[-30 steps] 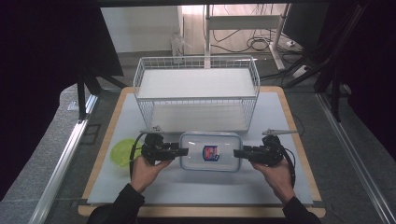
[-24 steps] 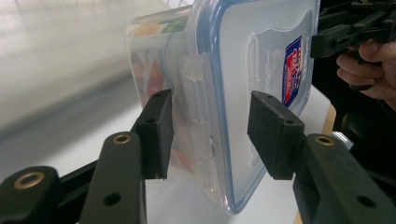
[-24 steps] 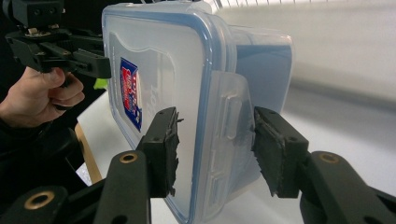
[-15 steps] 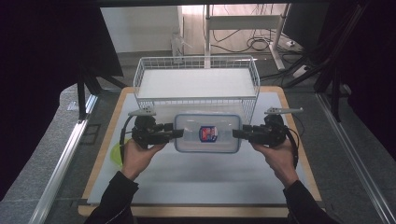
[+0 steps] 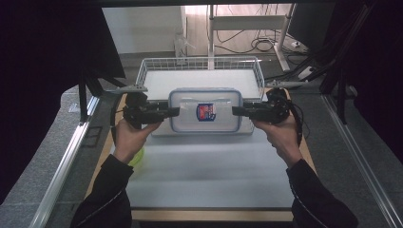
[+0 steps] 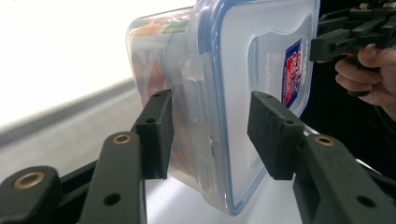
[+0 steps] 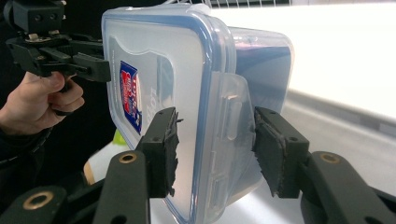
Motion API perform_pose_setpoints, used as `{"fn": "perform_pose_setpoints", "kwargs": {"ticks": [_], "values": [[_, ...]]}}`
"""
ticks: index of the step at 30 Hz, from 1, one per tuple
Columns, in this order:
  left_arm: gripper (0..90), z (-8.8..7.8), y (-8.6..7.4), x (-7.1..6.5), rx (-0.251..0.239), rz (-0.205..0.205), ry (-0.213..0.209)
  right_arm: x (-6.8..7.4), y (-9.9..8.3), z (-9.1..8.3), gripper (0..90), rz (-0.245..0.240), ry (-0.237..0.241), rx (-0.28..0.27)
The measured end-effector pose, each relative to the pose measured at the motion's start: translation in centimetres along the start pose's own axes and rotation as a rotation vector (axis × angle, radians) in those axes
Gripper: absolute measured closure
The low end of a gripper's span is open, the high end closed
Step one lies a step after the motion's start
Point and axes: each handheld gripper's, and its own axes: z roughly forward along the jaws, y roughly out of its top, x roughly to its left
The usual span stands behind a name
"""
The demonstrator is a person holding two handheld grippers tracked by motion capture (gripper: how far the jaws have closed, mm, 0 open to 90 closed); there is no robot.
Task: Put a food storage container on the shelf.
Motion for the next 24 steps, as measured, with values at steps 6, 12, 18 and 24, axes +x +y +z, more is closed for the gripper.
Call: {"fn": "perform_pose_setpoints", "kwargs": {"ticks": [6, 12, 18, 24], "values": [[51.7, -0.6, 2.4, 1.0, -0.013, 0.012, 0.003, 0.0, 2.6, 0.5, 51.6, -0.007, 0.003, -0.016], [51.8, -0.5, 3.9, 2.2, -0.022, 0.010, 0.003, -0.4, 5.0, 1.2, 50.8, -0.023, -0.014, -0.017], [51.7, 0.2, 4.9, 3.5, -0.029, -0.018, 0.003, -1.3, 6.6, 2.0, 50.0, -0.034, -0.032, -0.026], [51.7, 1.1, 5.6, 4.4, -0.022, -0.034, 0.002, -2.7, 7.5, 2.6, 49.6, -0.016, -0.037, -0.023]]}}
